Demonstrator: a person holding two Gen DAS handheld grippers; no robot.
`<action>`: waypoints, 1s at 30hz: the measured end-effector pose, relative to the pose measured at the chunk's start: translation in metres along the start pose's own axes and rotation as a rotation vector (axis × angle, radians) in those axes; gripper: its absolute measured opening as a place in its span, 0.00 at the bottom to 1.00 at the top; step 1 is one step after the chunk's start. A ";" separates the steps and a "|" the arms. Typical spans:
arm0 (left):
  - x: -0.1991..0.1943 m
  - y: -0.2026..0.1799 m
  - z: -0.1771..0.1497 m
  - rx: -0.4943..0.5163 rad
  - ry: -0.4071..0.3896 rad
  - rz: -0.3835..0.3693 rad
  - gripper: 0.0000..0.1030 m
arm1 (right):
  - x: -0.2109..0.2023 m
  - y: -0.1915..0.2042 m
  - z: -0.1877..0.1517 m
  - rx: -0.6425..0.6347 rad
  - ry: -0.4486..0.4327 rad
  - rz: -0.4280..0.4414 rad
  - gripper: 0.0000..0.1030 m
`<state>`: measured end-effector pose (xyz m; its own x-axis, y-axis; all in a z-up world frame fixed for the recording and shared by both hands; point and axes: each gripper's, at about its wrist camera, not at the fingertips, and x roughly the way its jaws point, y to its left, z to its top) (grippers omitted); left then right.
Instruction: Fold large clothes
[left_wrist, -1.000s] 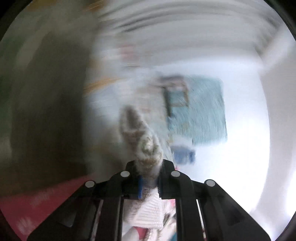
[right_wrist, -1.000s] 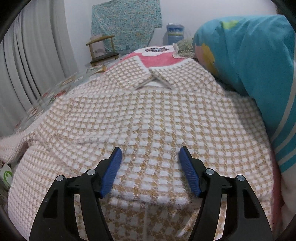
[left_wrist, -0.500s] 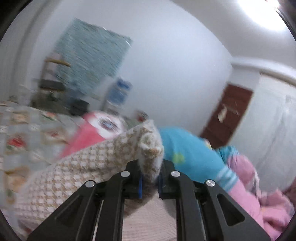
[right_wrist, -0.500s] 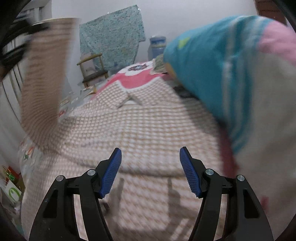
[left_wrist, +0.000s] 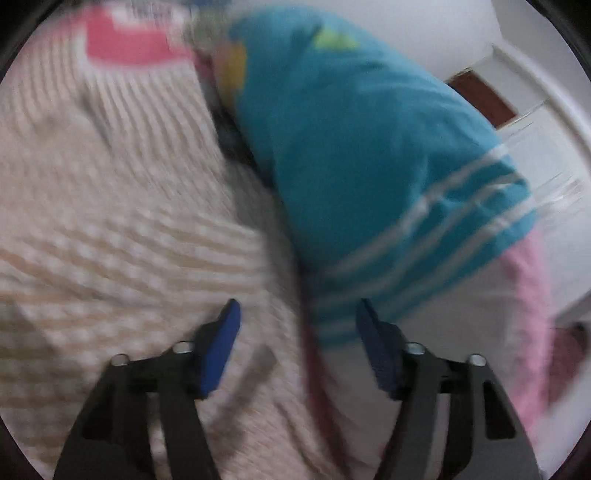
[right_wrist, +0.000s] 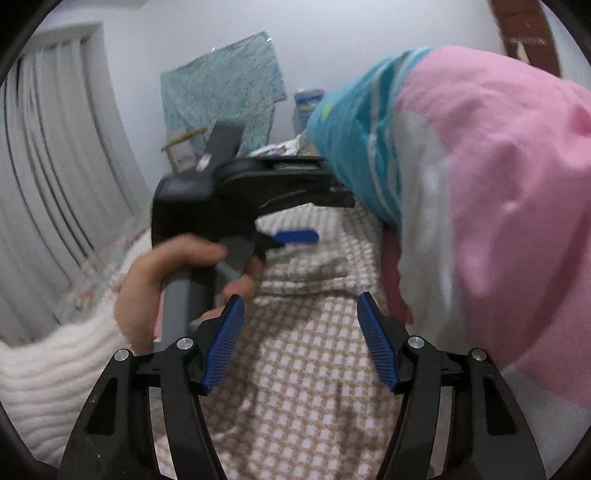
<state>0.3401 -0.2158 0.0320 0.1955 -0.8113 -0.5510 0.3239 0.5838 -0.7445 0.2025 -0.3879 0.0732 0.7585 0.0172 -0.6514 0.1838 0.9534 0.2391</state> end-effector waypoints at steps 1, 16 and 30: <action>-0.009 0.004 0.001 -0.005 -0.015 -0.020 0.65 | -0.001 -0.002 0.002 0.020 -0.008 0.002 0.59; -0.134 0.166 0.006 -0.125 -0.298 0.205 0.03 | 0.207 0.001 0.052 0.036 0.204 -0.186 0.62; -0.114 0.124 -0.007 0.071 -0.250 0.319 0.03 | 0.199 0.040 0.053 -0.035 0.177 -0.023 0.54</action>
<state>0.3519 -0.0503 -0.0001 0.5124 -0.5782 -0.6349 0.2720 0.8105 -0.5187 0.3936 -0.3624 -0.0084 0.6317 0.0451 -0.7739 0.1756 0.9640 0.1996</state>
